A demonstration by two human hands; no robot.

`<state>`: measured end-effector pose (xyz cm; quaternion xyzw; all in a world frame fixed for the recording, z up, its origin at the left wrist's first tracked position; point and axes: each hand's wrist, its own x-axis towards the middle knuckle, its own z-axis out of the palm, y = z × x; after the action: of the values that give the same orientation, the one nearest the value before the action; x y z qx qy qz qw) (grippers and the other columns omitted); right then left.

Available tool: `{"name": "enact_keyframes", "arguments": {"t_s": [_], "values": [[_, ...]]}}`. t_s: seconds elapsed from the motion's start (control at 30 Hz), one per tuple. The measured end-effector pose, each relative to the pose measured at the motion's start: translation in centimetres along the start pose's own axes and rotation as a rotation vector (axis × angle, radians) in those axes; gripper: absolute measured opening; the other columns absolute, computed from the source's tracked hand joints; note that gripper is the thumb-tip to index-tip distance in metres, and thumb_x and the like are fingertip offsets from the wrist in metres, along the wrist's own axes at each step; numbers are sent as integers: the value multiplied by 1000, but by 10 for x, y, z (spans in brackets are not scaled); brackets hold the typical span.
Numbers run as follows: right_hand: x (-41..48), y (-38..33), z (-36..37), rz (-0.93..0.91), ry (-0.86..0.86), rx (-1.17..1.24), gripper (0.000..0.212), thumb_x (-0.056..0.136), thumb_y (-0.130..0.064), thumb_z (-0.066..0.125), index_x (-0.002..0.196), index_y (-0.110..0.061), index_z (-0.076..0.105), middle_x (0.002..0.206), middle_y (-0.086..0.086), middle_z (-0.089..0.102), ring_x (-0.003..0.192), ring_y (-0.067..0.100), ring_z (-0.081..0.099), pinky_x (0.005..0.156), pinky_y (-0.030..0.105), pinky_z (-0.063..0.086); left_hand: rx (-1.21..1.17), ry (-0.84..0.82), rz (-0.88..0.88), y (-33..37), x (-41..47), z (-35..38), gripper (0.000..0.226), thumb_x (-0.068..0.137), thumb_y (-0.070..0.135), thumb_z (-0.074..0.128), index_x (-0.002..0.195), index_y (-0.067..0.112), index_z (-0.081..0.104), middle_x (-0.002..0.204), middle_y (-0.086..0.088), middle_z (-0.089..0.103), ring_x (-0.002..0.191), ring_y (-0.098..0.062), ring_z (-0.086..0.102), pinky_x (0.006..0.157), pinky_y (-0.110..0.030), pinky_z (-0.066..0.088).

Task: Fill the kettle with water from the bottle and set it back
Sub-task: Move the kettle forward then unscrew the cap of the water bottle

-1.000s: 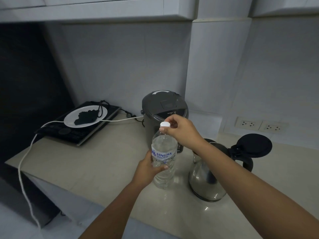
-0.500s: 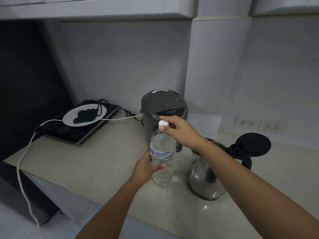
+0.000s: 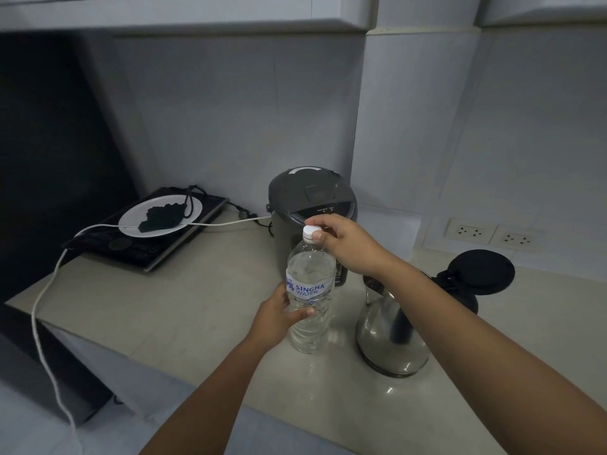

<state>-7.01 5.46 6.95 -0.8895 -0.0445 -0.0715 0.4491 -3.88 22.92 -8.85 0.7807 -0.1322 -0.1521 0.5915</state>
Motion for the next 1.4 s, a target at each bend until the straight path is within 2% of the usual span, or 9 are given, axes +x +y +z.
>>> {"name": "enact_keyframes", "arguments": {"t_s": [0.27, 0.53, 0.63, 0.77, 0.83, 0.93, 1.03, 1.17, 1.4], "values": [[0, -4, 4, -76, 70, -90, 35, 93, -26, 63, 127, -21, 63, 116, -5, 58, 101, 12, 57, 90, 26, 45, 0, -5, -9, 3, -3, 0, 79, 70, 31, 85, 139, 28, 46, 137, 3, 57, 132, -17, 47, 104, -29, 41], [-28, 14, 21, 74, 288, 435, 36, 101, -11, 47, 134, -18, 56, 137, 0, 57, 126, 11, 52, 107, 31, 42, 8, -1, 2, 5, -4, -1, 77, 67, 35, 86, 135, 28, 51, 133, 7, 60, 130, -16, 51, 109, -34, 41], [-53, 37, 39, 192, 453, 506, 36, 100, -11, 50, 135, -16, 55, 135, -8, 53, 126, 5, 47, 107, 24, 37, 16, -21, 8, 3, -4, -2, 84, 60, 47, 86, 135, 32, 51, 131, 12, 62, 128, -12, 53, 109, -38, 42], [-95, 83, 73, 304, 581, 453, 34, 95, -12, 59, 128, -6, 61, 126, -7, 58, 122, 5, 50, 102, 14, 33, 9, -38, 4, 2, -5, -2, 77, 70, 30, 85, 138, 27, 48, 132, 13, 59, 126, -7, 52, 101, -18, 43], [-114, 104, 92, 349, 548, 383, 32, 94, -10, 60, 125, -2, 62, 121, -3, 60, 120, 6, 50, 97, 10, 30, 5, -44, 1, 6, -6, -2, 70, 74, 19, 82, 135, 25, 49, 126, 14, 58, 120, -4, 51, 85, -1, 40], [-138, 132, 123, 400, 405, 275, 29, 96, -8, 58, 123, -1, 64, 118, -1, 60, 116, 8, 49, 97, 9, 29, 3, -42, 4, 10, -9, -1, 67, 77, 11, 79, 135, 23, 48, 121, 14, 56, 116, -3, 49, 73, 5, 39], [-151, 150, 149, 400, 298, 77, 29, 95, -6, 57, 122, -1, 65, 120, 3, 63, 116, 12, 53, 99, 14, 29, -4, -36, -3, 11, -10, -2, 70, 78, 12, 79, 139, 19, 46, 127, 11, 55, 121, -6, 49, 86, 0, 39], [-155, 156, 164, 428, 236, -14, 43, 91, -3, 58, 134, -6, 56, 131, 7, 60, 124, 24, 50, 98, 16, 30, -12, -44, -39, 6, -7, -3, 76, 74, 27, 82, 141, 26, 45, 140, 4, 54, 133, -15, 47, 110, -31, 37], [-159, 167, 178, 322, 218, -274, 32, 84, -18, 68, 114, -28, 71, 109, -9, 72, 104, 25, 60, 87, 30, 43, -53, -48, -44, 9, -10, -2, 73, 77, 22, 80, 140, 26, 46, 138, 5, 56, 131, -13, 48, 114, -34, 35]]}}
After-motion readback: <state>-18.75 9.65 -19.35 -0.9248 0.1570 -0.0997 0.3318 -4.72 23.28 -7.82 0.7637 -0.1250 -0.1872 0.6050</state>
